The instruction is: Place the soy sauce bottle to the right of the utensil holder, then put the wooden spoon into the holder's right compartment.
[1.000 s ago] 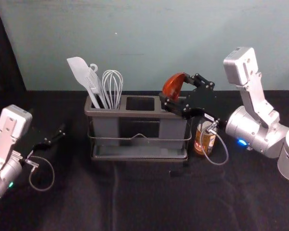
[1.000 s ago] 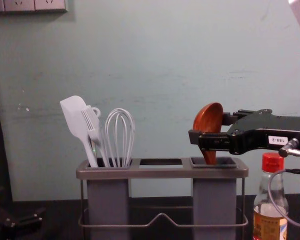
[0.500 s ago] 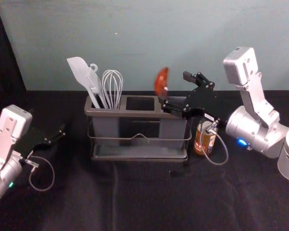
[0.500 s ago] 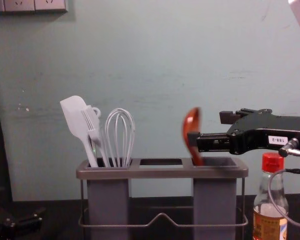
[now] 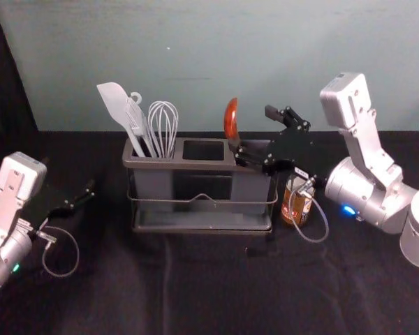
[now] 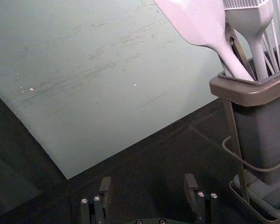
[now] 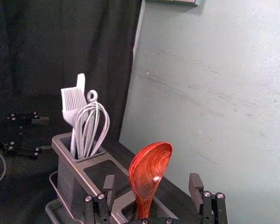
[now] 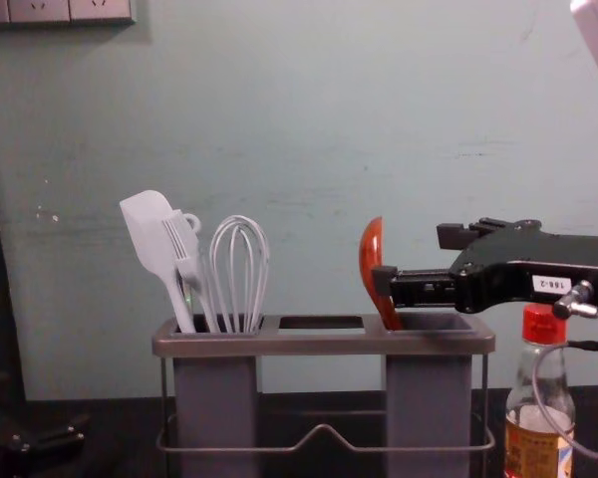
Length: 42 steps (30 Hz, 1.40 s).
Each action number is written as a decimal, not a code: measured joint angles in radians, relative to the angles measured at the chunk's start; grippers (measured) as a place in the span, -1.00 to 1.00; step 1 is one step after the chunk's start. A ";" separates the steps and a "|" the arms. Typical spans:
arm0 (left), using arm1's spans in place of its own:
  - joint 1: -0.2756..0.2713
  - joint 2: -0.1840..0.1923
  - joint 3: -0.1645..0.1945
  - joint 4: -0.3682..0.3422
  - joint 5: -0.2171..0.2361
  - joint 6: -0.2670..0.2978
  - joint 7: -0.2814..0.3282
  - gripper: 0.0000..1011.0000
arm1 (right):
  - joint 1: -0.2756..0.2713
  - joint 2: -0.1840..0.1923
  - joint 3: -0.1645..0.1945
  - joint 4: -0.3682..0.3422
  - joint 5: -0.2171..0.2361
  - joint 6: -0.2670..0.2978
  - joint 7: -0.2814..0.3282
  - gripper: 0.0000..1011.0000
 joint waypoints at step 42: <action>0.000 0.000 0.000 0.000 0.000 0.000 0.000 1.00 | -0.514 -0.097 0.230 -0.044 -0.161 -0.355 -0.288 0.98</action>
